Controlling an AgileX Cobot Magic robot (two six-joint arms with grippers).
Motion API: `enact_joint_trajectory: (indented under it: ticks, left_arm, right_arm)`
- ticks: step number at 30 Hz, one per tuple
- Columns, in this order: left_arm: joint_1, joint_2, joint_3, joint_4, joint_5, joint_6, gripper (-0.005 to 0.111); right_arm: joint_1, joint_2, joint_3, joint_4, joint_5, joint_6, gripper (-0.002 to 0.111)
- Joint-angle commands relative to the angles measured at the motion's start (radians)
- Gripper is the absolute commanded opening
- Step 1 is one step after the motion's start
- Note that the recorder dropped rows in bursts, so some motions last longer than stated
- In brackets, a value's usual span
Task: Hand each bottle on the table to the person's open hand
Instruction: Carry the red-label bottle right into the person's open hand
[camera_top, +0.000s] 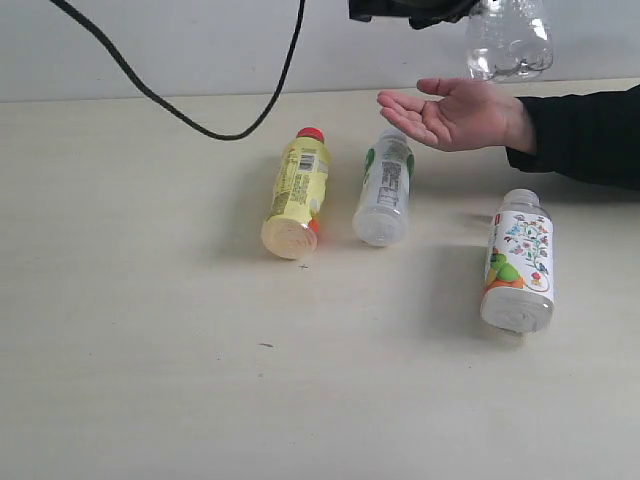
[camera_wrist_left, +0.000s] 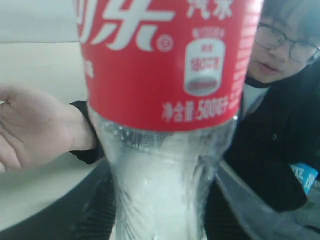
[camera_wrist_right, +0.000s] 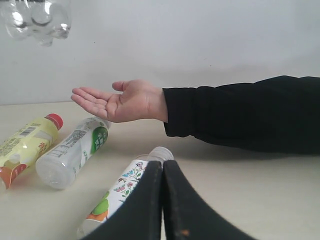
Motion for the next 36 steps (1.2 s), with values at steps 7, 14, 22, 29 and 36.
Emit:
enact_joint_trajectory:
  ticks: [7, 14, 22, 29, 36]
  left_arm:
    - [0.161, 0.186, -0.072, -0.508, 0.123, 0.151, 0.000]
    - [0.185, 0.348, -0.174, -1.008, 0.241, 0.469, 0.000]
    - [0.187, 0.501, -0.254, -1.169, 0.204, 0.501, 0.000]
    - [0.187, 0.554, -0.287, -1.176, 0.162, 0.501, 0.001]
    - [0.187, 0.556, -0.287, -1.176, 0.184, 0.498, 0.029]
  right_arm:
    - [-0.004, -0.007, 0.005, -0.001, -0.009, -0.001, 0.000]
    - [-0.004, -0.007, 0.005, -0.001, -0.011, -0.001, 0.000]
    - [-0.004, -0.007, 0.005, -0.001, -0.011, -0.001, 0.000]
    - [-0.004, -0.007, 0.005, -0.001, -0.011, -0.001, 0.000]
    - [-0.004, -0.007, 0.005, -0.001, -0.011, -0.001, 0.000]
